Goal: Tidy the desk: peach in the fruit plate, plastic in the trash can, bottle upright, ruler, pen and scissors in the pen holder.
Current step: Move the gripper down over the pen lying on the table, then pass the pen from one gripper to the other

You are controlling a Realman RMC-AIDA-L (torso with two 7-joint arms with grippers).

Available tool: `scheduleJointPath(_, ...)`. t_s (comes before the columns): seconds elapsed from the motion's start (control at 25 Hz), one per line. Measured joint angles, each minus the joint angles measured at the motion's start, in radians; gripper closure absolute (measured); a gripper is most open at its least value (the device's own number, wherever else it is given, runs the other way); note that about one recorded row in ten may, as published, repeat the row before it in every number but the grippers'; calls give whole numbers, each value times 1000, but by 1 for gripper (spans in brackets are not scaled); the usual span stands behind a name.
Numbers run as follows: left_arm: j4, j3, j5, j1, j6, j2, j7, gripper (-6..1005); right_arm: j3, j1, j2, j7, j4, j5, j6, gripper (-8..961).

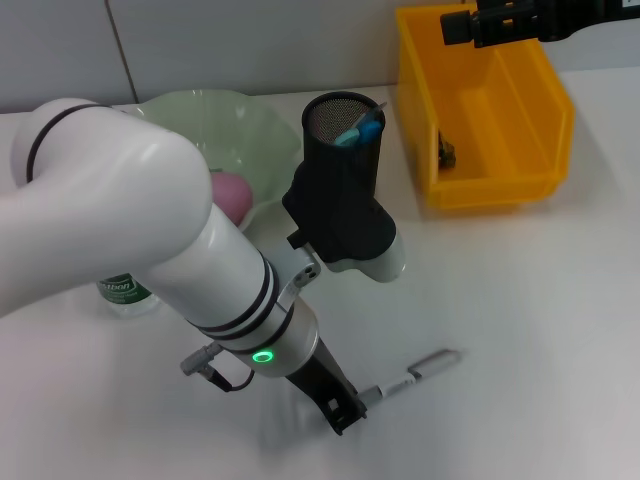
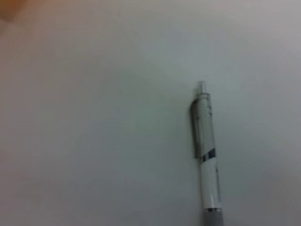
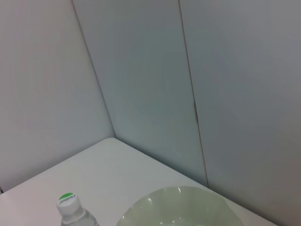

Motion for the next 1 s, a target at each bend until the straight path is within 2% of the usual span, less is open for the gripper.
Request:
scheduleJointPath(0.44,29,-44,-1,17,26,1,15,860,2,-4,0,1,-8,15,-6,175)
scheduleJointPath(0.56,96,-166,-12,82,59,6,63,871,7,-14,-1,2,-8,32,-9,176)
scheduleJointPath(0.6,96,-166,-12,82,59,6,63,871,7,-14,-1,2,-8,32,-9,176)
scheduleJointPath(0.64,109,-201,-25,101,70,6,85,871,8,-17,-3,3,-7,37,-10,177)
scheduleJointPath(1.0,112,-250,-72,128,90,8,133,873,14,-57,-13,12,1,79,-26,181)
